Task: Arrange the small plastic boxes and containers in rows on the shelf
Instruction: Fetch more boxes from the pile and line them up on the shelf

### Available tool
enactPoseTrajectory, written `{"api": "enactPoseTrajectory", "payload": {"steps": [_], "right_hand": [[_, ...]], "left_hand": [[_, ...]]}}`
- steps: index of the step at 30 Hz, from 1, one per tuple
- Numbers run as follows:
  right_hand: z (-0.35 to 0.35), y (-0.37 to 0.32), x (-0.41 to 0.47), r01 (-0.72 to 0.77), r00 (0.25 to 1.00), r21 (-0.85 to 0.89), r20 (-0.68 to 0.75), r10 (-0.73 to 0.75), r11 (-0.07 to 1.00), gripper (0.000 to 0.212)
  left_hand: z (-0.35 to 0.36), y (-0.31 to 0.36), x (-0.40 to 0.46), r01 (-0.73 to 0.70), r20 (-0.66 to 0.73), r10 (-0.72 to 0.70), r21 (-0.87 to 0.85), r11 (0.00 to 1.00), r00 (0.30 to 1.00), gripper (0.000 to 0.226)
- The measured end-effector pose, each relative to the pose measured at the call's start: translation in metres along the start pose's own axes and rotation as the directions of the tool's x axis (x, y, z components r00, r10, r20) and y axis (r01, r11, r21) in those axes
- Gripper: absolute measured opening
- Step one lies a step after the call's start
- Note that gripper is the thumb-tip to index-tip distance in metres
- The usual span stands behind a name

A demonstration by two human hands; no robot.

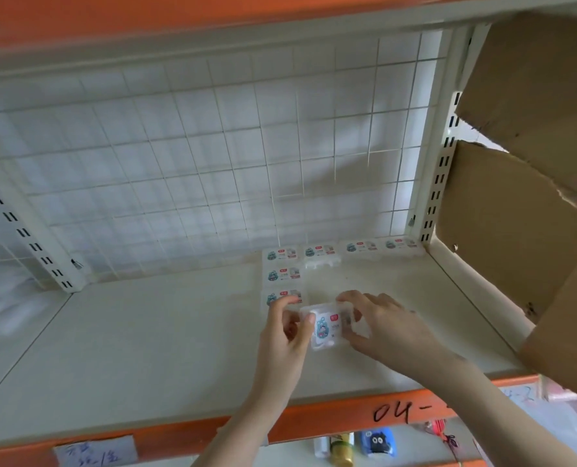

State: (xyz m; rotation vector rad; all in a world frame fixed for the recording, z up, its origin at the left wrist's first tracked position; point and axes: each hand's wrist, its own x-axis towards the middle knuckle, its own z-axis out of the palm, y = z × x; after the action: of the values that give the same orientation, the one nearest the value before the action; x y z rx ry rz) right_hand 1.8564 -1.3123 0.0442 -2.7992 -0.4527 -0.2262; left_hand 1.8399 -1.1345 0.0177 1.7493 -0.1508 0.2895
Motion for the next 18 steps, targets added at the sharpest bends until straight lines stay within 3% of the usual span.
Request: {"api": "enactPoseTrajectory", "payload": {"steps": [4,7,11,14,18], "right_hand": [[-0.005,0.005,0.006,-0.018,1.0,-0.046,0.009,0.019,0.999,0.035],[-0.003,0.006,0.004,-0.018,0.998,-0.006,0.064,0.018,1.0,0.05],[0.001,0.006,-0.003,0.022,0.996,-0.087,0.092,-0.014,0.996,0.077],[0.001,0.007,-0.001,-0.012,0.998,-0.152,0.064,0.022,0.988,0.069],[-0.004,0.012,0.01,-0.121,0.993,-0.204,-0.019,0.119,0.971,0.05]], "left_hand": [[-0.002,-0.01,0.009,-0.107,0.012,0.107,0.207,0.972,0.994,0.019],[-0.001,-0.016,0.013,-0.148,0.006,0.153,0.275,0.95,0.988,0.018],[0.008,-0.018,0.015,-0.214,0.04,0.212,0.311,0.926,0.977,0.015],[0.011,-0.02,0.017,-0.249,0.082,0.235,0.368,0.896,0.969,0.016],[0.0,-0.021,0.021,-0.349,0.039,0.405,0.588,0.73,0.913,0.026]]}}
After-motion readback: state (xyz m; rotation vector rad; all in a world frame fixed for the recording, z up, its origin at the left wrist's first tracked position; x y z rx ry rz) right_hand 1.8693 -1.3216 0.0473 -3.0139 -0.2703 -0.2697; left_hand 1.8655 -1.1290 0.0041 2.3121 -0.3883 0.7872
